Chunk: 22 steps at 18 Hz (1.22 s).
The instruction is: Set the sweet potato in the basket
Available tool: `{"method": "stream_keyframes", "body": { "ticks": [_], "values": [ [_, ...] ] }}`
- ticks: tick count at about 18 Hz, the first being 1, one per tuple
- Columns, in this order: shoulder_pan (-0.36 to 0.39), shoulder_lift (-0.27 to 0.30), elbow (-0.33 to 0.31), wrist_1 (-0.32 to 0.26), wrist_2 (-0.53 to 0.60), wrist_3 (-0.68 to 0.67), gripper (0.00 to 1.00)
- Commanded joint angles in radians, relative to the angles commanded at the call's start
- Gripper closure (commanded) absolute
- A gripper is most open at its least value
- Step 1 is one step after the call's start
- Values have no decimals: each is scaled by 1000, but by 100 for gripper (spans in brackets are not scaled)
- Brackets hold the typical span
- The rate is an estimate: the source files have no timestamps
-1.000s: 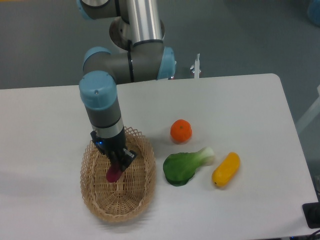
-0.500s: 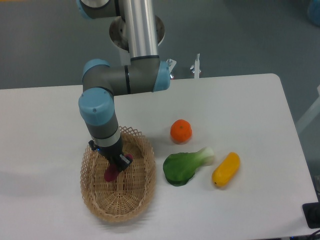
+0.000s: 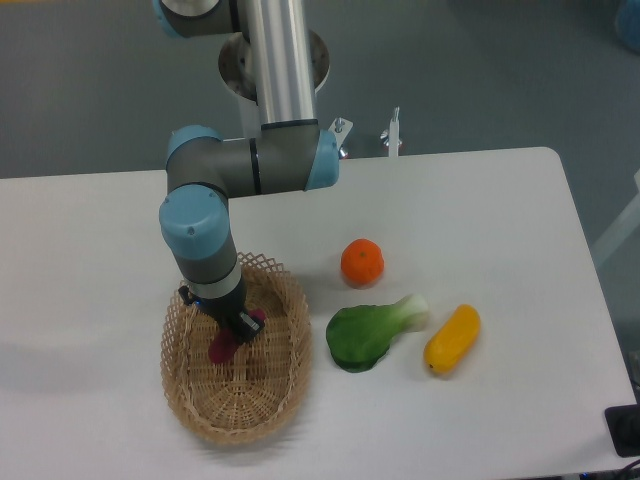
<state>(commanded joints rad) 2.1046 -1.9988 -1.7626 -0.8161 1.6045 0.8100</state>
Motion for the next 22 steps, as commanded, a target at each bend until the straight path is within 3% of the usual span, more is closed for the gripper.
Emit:
{"method": "stream_keyframes", "body": {
  "ticks": [5,9,14,22],
  "values": [
    [12,11,66,-2,0,-6,0],
    [81,31,149,-6,2,3,0],
    [202,89,166,-18,-9,70,0],
    [362,126,173,-118,-12,290,0]
  ]
}}
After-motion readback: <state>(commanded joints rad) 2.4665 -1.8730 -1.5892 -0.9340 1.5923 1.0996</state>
